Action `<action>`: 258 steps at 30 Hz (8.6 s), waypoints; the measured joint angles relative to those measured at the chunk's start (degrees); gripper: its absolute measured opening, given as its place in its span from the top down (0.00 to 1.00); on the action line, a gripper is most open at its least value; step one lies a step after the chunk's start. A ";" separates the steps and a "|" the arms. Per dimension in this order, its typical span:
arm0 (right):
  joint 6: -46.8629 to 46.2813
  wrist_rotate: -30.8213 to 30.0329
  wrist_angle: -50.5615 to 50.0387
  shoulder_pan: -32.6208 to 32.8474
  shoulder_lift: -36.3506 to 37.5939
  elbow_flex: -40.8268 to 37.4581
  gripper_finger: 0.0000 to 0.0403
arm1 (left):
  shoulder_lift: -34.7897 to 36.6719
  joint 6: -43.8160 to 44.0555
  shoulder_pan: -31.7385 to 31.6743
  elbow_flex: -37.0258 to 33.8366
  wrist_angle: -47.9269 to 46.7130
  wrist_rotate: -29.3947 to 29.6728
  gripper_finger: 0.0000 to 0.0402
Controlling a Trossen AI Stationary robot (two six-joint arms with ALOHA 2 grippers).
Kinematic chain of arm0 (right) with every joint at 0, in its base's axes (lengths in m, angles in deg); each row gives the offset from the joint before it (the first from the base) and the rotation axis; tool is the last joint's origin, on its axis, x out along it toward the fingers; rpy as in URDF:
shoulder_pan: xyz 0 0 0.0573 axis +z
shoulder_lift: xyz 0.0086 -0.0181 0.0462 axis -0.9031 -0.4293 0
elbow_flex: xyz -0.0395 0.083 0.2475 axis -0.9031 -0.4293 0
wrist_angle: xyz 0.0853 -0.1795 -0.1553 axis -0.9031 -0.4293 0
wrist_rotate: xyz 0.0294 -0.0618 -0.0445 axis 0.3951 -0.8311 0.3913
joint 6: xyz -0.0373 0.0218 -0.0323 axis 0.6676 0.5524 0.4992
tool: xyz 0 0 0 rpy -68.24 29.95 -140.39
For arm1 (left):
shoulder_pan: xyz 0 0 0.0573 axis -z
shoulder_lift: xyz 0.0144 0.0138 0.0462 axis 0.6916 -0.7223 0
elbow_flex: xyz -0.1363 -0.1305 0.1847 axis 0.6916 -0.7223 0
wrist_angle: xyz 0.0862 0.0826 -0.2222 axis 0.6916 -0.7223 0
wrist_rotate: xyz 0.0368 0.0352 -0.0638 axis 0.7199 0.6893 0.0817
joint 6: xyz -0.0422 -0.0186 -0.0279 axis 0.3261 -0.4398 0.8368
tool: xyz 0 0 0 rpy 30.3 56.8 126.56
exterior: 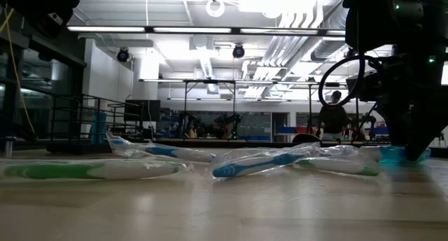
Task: Pick & Place toothbrushing station
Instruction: Put the blue mouthwash into the black wire organizer
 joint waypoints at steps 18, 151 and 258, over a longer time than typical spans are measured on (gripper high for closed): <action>-4.59 -4.45 1.08 3.99 13.15 -0.02 0.74 | 0.00 -0.02 -0.01 -0.01 0.00 0.00 0.68; 8.76 -8.50 77.61 14.64 -3.21 0.00 0.74 | -42.79 -31.70 -25.68 38.56 -0.06 -38.07 0.68; 8.74 -5.57 86.57 13.70 -9.60 0.00 0.74 | -47.36 -30.40 -28.02 38.51 9.97 -47.49 0.77</action>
